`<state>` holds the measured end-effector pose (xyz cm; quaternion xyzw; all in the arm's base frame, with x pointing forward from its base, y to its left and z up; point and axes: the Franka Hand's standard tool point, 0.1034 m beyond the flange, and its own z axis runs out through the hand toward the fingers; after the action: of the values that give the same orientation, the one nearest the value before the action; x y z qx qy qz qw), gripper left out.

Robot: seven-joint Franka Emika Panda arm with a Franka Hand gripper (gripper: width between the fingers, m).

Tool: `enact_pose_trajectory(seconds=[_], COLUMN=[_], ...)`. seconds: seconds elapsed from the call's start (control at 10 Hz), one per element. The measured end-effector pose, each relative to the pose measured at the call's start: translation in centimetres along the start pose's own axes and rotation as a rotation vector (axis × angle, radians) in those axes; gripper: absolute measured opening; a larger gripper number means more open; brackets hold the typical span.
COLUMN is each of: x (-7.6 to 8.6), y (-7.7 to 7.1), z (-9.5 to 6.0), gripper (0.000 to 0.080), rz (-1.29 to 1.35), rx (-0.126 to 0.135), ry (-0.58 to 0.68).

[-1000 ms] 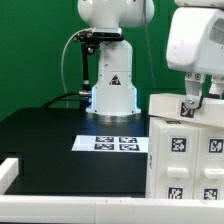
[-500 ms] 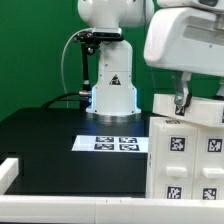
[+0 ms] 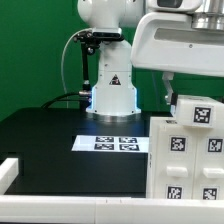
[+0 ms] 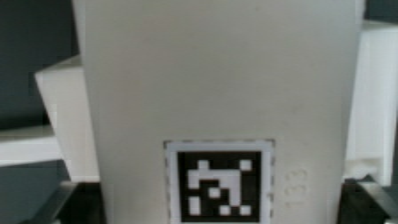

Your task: Assemble cabinet

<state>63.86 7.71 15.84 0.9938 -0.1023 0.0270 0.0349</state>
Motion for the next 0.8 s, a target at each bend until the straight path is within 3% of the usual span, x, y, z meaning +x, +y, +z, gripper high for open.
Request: enact_pose_trajectory(seconds=[0.2,0.4,0.8], x=[0.1,0.26,0.38], y=[0.3,0.71,0.89], z=[0.08,0.32,0.22], gripper=[0.0555,0.0555,0.0555], rz=[0.223,0.646,0.876], rx=[0.007,0.045,0.059], ry=[0.01,0.033,0.027])
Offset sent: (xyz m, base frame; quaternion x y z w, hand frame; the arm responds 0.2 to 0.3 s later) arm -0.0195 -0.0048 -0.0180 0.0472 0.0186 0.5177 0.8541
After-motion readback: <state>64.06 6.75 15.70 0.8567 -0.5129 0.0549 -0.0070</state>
